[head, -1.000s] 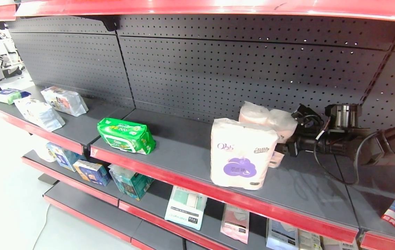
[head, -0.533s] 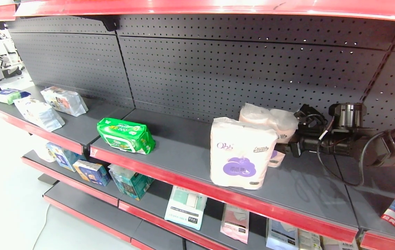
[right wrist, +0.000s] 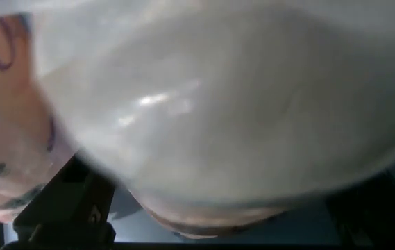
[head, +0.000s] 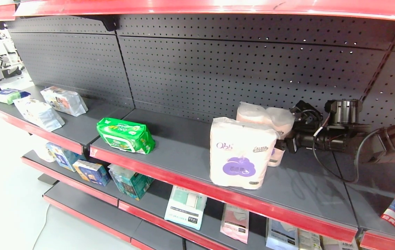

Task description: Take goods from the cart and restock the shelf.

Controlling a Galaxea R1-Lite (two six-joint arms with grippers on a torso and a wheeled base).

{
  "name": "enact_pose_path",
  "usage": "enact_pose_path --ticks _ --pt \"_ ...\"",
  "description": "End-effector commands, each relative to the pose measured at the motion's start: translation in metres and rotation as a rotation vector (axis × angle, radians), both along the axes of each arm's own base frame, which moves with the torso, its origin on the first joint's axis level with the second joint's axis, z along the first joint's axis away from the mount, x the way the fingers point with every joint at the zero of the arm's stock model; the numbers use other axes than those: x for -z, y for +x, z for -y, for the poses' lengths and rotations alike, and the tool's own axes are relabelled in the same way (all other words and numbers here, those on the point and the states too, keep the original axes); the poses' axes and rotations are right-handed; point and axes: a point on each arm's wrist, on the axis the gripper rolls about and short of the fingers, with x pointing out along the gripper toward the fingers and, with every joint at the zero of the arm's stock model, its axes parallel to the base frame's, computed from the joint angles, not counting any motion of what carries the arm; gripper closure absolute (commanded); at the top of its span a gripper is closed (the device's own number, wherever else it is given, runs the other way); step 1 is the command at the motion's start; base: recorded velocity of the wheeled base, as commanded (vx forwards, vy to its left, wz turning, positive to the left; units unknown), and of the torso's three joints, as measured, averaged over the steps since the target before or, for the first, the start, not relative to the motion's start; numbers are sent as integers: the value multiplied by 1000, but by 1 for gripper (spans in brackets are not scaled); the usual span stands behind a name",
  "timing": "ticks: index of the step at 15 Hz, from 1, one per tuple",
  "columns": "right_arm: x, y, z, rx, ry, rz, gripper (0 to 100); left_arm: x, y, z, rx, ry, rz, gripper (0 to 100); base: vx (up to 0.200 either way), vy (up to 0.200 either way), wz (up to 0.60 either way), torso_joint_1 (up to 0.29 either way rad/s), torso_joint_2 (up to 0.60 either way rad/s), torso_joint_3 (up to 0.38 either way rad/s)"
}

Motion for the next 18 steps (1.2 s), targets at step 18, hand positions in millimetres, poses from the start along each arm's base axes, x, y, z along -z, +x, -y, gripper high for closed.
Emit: enact_pose_path --ticks 18 --pt "-14 -17 10 32 10 13 0 0 0 0 -1 0 -1 0 0 0 0 0 0 0"
